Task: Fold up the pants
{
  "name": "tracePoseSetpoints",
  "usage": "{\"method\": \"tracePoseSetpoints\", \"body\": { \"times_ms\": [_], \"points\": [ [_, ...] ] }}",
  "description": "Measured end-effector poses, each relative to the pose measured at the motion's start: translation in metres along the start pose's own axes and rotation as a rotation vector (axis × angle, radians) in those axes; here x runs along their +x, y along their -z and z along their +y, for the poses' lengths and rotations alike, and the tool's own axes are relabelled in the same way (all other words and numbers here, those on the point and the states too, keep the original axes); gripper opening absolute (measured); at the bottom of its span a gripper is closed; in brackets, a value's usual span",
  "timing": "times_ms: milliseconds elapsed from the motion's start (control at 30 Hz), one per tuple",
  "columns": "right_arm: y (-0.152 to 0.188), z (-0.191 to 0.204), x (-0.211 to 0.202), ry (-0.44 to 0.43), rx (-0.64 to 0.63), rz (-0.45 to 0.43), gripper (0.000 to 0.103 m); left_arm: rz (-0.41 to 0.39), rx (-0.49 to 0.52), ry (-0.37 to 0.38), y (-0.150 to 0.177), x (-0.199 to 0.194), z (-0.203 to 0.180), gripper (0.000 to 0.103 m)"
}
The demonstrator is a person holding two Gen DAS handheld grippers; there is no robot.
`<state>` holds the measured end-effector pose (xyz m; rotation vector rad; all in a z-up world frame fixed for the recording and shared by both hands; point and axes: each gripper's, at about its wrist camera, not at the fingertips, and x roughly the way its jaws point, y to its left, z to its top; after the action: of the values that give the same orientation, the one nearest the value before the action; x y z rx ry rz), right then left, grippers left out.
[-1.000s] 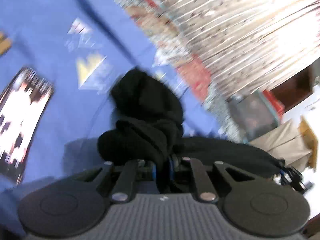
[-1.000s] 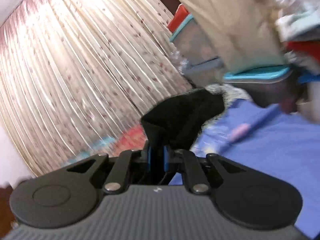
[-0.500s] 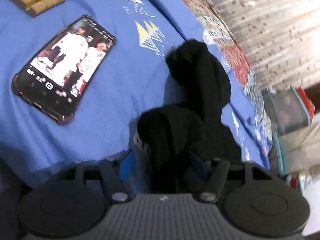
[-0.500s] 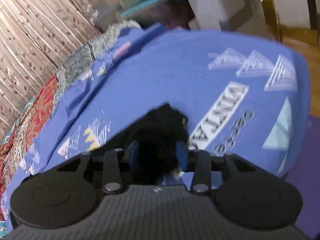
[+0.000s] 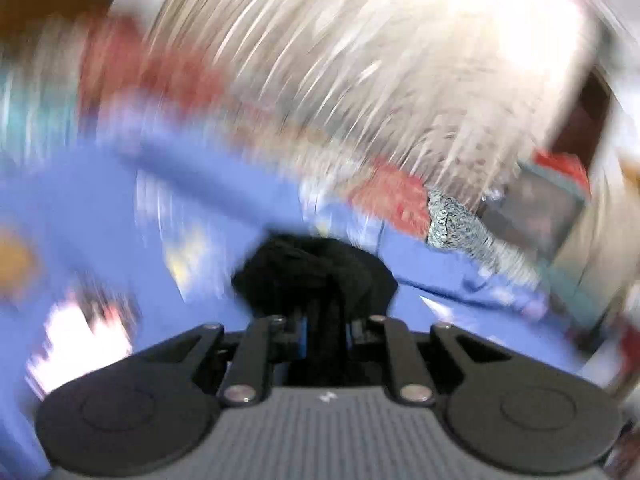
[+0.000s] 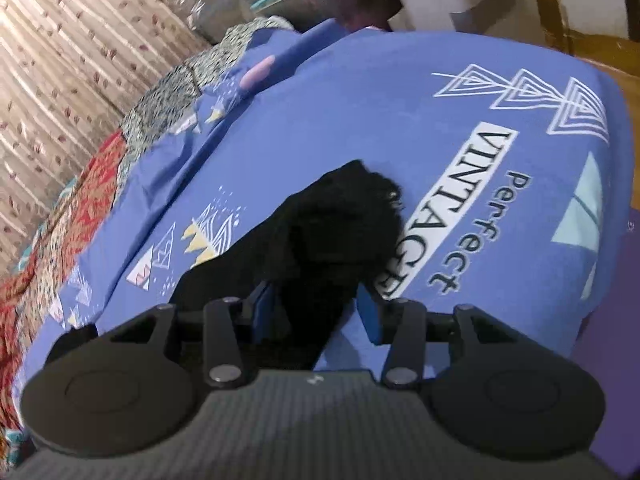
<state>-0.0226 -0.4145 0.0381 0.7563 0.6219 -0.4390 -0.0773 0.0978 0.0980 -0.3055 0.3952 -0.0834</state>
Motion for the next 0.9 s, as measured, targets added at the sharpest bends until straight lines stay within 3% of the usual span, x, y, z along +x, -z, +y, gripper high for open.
{"method": "tracePoseSetpoints", "body": {
  "times_ms": [33,100,200,233,433,467,533,633,733,800,833,867,900],
  "points": [
    [0.001,0.003,0.001,0.002,-0.006,0.004,0.049,0.005,0.076,-0.036,0.01,-0.005,-0.01,0.017],
    [0.0,0.008,0.007,-0.008,-0.007,0.01,0.049,0.119,0.111,-0.072,0.036,0.002,-0.011,0.026],
    [0.003,0.016,0.01,-0.015,-0.021,0.019,0.049,0.334,0.03,-0.092,0.07,0.013,0.011,0.03],
    [0.003,0.018,0.013,-0.015,-0.033,0.023,0.049,0.367,-0.008,-0.085,0.077,0.012,0.02,0.039],
    [-0.001,0.015,0.011,-0.011,-0.034,0.023,0.049,0.261,-0.184,-0.001,0.049,-0.004,0.059,0.086],
    [0.0,0.016,0.01,-0.011,-0.035,0.021,0.049,0.251,-0.231,0.016,0.043,-0.002,0.068,0.086],
    [0.003,0.021,0.006,-0.023,-0.043,0.021,0.049,0.262,-0.323,0.032,0.033,0.012,0.083,0.086],
    [0.007,0.046,-0.002,-0.07,-0.116,0.028,0.049,0.338,-0.444,0.041,0.037,0.036,0.099,0.078],
    [0.02,0.114,-0.011,-0.186,-0.341,0.054,0.049,0.391,-0.495,0.074,0.055,0.052,0.1,0.066],
    [0.042,0.172,-0.013,-0.29,-0.517,0.098,0.049,0.397,-0.481,0.084,0.065,0.058,0.091,0.05],
    [0.058,0.207,-0.015,-0.355,-0.619,0.126,0.049,0.396,-0.468,0.09,0.068,0.058,0.085,0.033],
    [0.076,0.239,-0.016,-0.416,-0.716,0.153,0.05,0.394,-0.453,0.092,0.071,0.059,0.08,0.023],
    [0.096,0.269,-0.017,-0.474,-0.807,0.182,0.052,0.384,-0.424,0.087,0.072,0.058,0.072,0.022]
  ]
}}
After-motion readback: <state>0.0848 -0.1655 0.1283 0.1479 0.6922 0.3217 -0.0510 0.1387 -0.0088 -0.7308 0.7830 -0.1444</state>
